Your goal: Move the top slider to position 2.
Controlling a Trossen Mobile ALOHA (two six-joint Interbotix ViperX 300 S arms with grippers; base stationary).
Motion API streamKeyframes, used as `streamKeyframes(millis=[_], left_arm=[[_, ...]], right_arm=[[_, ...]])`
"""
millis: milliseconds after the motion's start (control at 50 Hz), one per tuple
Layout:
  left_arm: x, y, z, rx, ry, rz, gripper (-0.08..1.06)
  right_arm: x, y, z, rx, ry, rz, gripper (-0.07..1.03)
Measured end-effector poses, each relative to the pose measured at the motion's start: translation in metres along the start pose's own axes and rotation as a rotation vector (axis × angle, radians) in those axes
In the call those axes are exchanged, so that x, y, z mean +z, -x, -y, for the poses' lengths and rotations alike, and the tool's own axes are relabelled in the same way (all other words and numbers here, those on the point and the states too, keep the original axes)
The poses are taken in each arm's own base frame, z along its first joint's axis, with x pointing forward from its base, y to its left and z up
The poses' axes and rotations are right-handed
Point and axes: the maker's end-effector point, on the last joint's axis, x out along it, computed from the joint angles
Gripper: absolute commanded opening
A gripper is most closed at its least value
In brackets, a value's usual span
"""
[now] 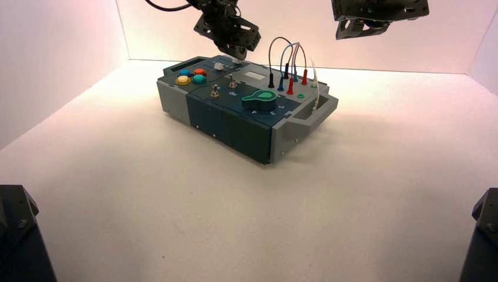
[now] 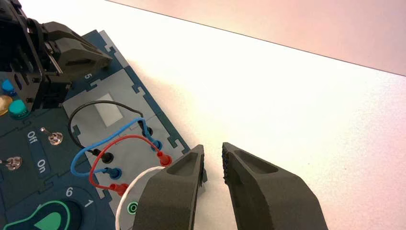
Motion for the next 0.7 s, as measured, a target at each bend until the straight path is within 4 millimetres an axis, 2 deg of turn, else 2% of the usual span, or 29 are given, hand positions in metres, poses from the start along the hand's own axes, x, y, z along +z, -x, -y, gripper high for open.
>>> streamKeyframes(millis=[520, 700], left_arm=[[0.0, 0.0, -0.001, 0.0, 0.001, -0.002, -0.03], [-0.003, 0.0, -0.01, 0.011, 0.011, -0.004, -0.03]], right_arm=[[0.0, 0.0, 0.0, 0.0, 0.002, -0.002, 0.23], [0.0, 0.0, 0.0, 0.0, 0.002, 0.0, 0.23]])
